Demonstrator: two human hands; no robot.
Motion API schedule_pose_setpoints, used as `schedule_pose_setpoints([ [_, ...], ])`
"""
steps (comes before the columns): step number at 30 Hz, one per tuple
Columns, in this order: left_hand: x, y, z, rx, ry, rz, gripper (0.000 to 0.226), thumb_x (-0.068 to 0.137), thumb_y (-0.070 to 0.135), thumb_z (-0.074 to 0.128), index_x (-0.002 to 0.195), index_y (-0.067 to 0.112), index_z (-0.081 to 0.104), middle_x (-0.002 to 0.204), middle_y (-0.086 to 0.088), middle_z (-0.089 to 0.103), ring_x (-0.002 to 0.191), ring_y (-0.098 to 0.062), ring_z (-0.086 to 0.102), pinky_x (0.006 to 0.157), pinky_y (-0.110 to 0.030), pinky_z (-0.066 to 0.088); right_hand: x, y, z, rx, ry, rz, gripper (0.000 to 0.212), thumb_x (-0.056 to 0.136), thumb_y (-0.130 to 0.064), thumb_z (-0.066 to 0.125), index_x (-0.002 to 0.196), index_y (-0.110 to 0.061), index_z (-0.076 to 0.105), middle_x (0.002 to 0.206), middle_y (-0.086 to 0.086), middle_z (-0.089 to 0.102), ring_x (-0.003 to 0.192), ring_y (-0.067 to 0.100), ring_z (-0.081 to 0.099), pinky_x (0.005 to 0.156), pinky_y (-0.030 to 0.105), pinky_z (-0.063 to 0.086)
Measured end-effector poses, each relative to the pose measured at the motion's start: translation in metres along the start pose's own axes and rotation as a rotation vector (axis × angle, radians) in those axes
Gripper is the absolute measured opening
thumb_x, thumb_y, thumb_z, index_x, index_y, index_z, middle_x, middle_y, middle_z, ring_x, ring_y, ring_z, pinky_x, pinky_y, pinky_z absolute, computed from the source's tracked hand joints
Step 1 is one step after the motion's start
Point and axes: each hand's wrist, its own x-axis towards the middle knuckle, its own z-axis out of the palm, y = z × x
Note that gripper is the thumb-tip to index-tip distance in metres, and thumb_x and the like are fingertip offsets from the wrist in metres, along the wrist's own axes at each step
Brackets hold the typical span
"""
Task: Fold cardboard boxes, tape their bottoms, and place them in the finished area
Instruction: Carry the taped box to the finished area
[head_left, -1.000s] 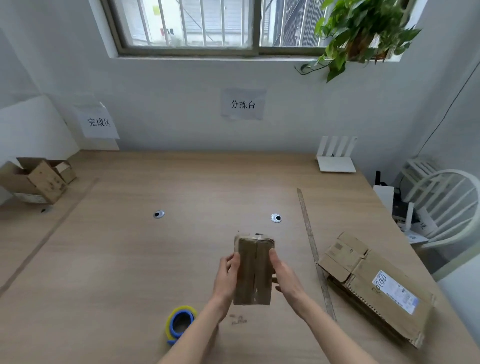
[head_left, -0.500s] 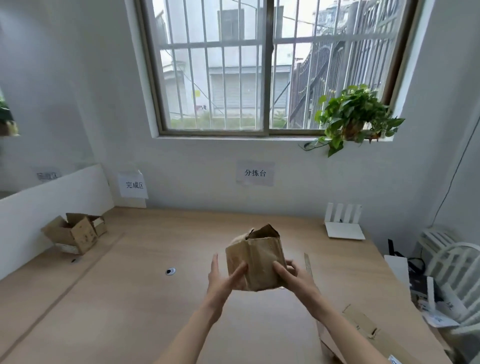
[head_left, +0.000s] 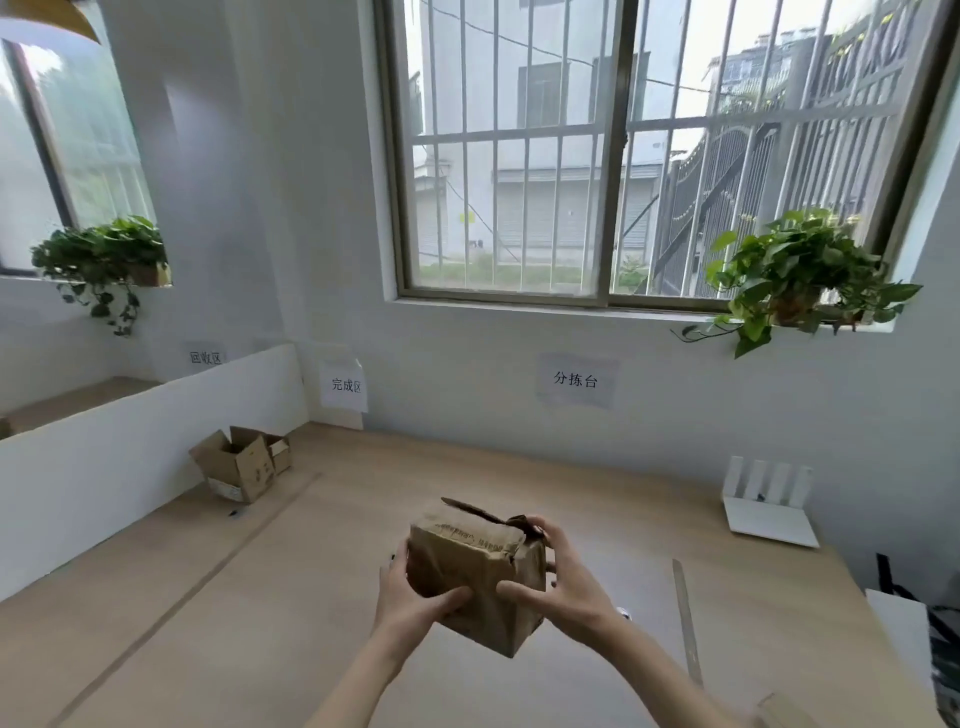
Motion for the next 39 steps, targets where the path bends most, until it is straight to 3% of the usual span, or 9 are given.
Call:
schedule_pose_setpoints([
  [3, 0.005, -0.005, -0.042, 0.046, 0.06, -0.012, 0.093, 0.044, 0.04, 0.101, 0.12, 0.05, 0.048, 0.12, 0.011, 0.047, 0.113, 0.0, 0.05, 0.095, -0.023, 0.048, 0.023, -0.016, 0.039, -0.082, 0.004, -0.016, 0.082, 0.06, -0.056, 0.087, 0.126, -0.052, 0.039, 0.12, -0.024, 0.062, 0.106, 0.002, 0.063, 0.091, 0.027, 0.054],
  [8, 0.013, -0.018, -0.137, 0.125, 0.143, -0.033, 0.101, 0.043, 0.049, 0.098, 0.128, 0.051, 0.043, 0.12, 0.013, 0.044, 0.112, 0.005, 0.047, 0.093, -0.022, 0.044, 0.067, -0.047, 0.118, -0.166, -0.126, -0.078, 0.095, 0.058, -0.046, 0.086, 0.14, -0.048, 0.037, 0.132, -0.018, 0.055, 0.117, 0.004, 0.057, 0.104, 0.033, 0.048],
  [13, 0.026, -0.04, -0.248, 0.214, 0.188, -0.099, 0.108, 0.046, 0.06, 0.094, 0.139, 0.043, 0.042, 0.126, 0.009, 0.05, 0.121, -0.014, 0.055, 0.104, -0.032, 0.047, 0.103, -0.084, 0.219, -0.151, -0.123, -0.162, 0.09, 0.057, -0.044, 0.084, 0.132, -0.057, 0.036, 0.129, -0.014, 0.049, 0.117, 0.005, 0.056, 0.102, 0.028, 0.049],
  [16, 0.036, -0.055, -0.317, 0.448, 0.179, -0.118, 0.113, 0.057, 0.072, 0.083, 0.151, 0.034, 0.032, 0.143, 0.005, 0.05, 0.133, -0.018, 0.047, 0.11, -0.035, 0.042, 0.124, -0.106, 0.279, -0.158, -0.139, -0.207, 0.091, 0.058, -0.042, 0.083, 0.135, -0.056, 0.036, 0.127, -0.014, 0.048, 0.116, 0.005, 0.056, 0.103, 0.026, 0.048],
  [20, 0.045, -0.071, -0.406, 0.716, 0.121, -0.176, 0.124, 0.059, 0.088, 0.057, 0.161, 0.033, 0.012, 0.162, 0.006, 0.03, 0.145, -0.023, 0.031, 0.115, -0.044, 0.035, 0.151, -0.134, 0.355, -0.173, -0.136, -0.23, 0.091, 0.061, -0.041, 0.082, 0.142, -0.044, 0.04, 0.128, -0.013, 0.048, 0.116, 0.007, 0.055, 0.102, 0.027, 0.048],
  [27, 0.071, -0.103, -0.533, 0.952, 0.191, -0.181, 0.106, 0.075, 0.088, 0.05, 0.159, 0.036, 0.015, 0.166, 0.01, 0.022, 0.149, -0.02, 0.03, 0.114, -0.045, 0.036, 0.206, -0.174, 0.466, -0.21, -0.155, -0.234, 0.088, 0.067, -0.033, 0.084, 0.144, -0.036, 0.042, 0.128, -0.005, 0.048, 0.116, 0.015, 0.053, 0.097, 0.026, 0.046],
  [33, 0.126, -0.138, -0.616, 1.018, 0.2, -0.166, 0.094, 0.083, 0.081, 0.05, 0.159, 0.036, 0.018, 0.166, 0.011, 0.021, 0.153, -0.014, 0.021, 0.123, -0.04, 0.019, 0.283, -0.182, 0.55, -0.2, -0.186, -0.232, 0.09, 0.066, -0.031, 0.086, 0.145, -0.031, 0.044, 0.127, -0.002, 0.044, 0.116, 0.016, 0.049, 0.098, 0.021, 0.041],
  [36, 0.167, -0.153, -0.654, 1.041, 0.187, -0.193, 0.092, 0.085, 0.079, 0.05, 0.16, 0.036, 0.018, 0.167, 0.01, 0.02, 0.153, -0.015, 0.019, 0.124, -0.039, 0.015, 0.335, -0.176, 0.591, -0.185, -0.194, -0.23, 0.092, 0.063, -0.039, 0.084, 0.145, -0.032, 0.044, 0.128, -0.003, 0.043, 0.118, 0.017, 0.05, 0.105, 0.032, 0.046],
  [39, 0.215, -0.164, -0.693, 1.097, 0.139, -0.216, 0.09, 0.088, 0.077, 0.048, 0.16, 0.034, 0.017, 0.167, 0.009, 0.02, 0.152, -0.015, 0.022, 0.125, -0.038, 0.018, 0.39, -0.167, 0.629, -0.185, -0.187, -0.221, 0.094, 0.06, -0.052, 0.078, 0.145, -0.037, 0.042, 0.129, -0.01, 0.041, 0.115, 0.013, 0.051, 0.103, 0.031, 0.048],
])
